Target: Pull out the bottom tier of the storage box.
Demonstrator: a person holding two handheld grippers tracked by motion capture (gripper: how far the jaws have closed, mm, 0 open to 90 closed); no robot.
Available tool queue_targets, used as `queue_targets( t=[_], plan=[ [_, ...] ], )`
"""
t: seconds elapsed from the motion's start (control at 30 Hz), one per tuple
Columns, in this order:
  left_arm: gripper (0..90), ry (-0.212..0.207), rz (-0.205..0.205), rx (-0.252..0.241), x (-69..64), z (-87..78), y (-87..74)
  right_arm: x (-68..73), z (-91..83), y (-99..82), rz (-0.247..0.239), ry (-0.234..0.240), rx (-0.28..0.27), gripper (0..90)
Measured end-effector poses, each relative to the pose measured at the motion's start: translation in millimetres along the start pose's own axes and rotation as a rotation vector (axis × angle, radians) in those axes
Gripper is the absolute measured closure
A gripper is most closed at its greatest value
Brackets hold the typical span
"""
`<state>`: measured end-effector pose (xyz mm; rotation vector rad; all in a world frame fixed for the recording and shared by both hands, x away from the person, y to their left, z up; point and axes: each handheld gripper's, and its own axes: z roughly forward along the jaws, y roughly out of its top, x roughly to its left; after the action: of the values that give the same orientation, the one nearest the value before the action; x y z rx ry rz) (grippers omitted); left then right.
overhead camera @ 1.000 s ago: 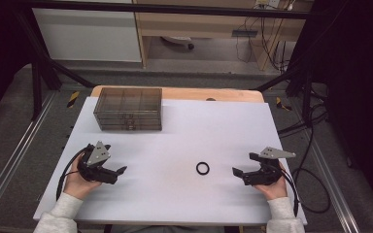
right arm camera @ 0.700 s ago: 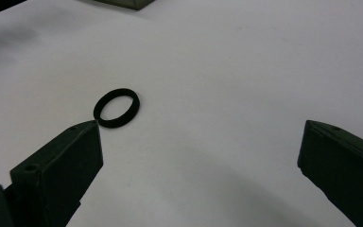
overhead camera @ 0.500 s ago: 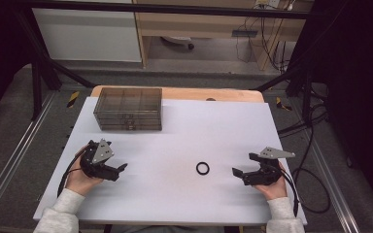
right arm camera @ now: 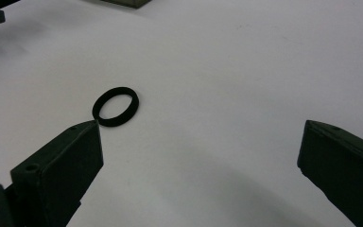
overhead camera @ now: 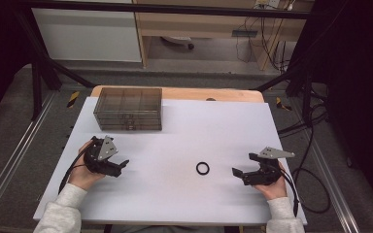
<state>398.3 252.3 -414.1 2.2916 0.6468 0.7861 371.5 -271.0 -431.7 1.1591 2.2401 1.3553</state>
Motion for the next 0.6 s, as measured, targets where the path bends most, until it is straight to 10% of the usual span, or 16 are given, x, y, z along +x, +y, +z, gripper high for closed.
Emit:
queue_targets(
  t=[0.6],
  plan=[
    [8.6, 0.083, 0.087, 0.013, 3.8, 15.5, 11.3, -0.3, -0.1, 0.0, 0.0, -0.002, -0.004, 1.6]
  ],
)
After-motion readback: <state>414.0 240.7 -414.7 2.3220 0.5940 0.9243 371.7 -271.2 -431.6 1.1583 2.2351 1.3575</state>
